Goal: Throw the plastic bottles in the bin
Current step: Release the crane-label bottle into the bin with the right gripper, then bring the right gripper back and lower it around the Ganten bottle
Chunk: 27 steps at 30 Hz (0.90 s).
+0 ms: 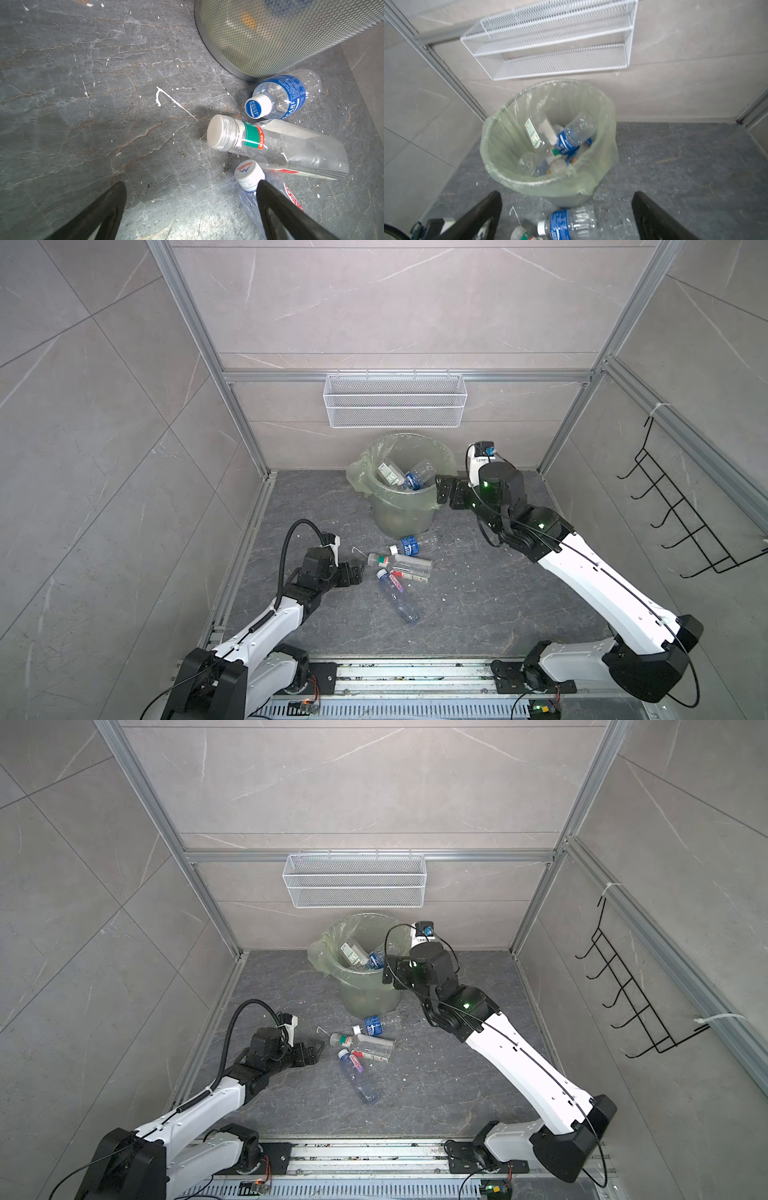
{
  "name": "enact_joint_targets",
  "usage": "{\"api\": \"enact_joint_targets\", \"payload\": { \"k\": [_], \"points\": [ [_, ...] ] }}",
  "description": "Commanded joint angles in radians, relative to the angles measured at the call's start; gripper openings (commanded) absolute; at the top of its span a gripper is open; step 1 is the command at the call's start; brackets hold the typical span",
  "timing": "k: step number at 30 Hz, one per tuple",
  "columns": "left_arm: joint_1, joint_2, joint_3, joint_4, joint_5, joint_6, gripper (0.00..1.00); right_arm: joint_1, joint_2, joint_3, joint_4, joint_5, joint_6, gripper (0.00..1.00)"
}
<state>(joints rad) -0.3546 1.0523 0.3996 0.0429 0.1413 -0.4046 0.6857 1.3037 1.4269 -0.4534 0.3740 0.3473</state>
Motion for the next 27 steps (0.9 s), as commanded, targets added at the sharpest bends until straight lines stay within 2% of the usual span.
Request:
{"api": "enact_joint_targets", "payload": {
  "k": [1, 10, 14, 18, 22, 27],
  "points": [
    [-0.018, -0.038, 0.031, -0.032, -0.01, -0.025, 1.0, -0.003, -0.069, -0.104, 0.023, -0.011, 0.015, 0.99],
    [-0.1, -0.103, 0.075, -0.141, -0.09, -0.069, 1.0, -0.004, -0.218, -0.382, 0.011, -0.042, 0.018, 0.99],
    [-0.126, -0.103, 0.088, -0.16, -0.104, -0.077, 1.0, -0.003, -0.253, -0.463, 0.012, -0.114, 0.025, 0.99],
    [-0.155, -0.088, 0.1, -0.168, -0.11, -0.072, 1.0, -0.001, -0.253, -0.512, 0.022, -0.216, 0.015, 0.99],
    [-0.19, -0.079, 0.105, -0.184, -0.124, -0.035, 0.99, 0.013, -0.227, -0.547, 0.048, -0.326, 0.007, 0.93],
    [-0.213, -0.083, 0.106, -0.208, -0.115, 0.013, 0.99, 0.103, -0.156, -0.552, 0.056, -0.338, -0.003, 0.89]
  ]
}}
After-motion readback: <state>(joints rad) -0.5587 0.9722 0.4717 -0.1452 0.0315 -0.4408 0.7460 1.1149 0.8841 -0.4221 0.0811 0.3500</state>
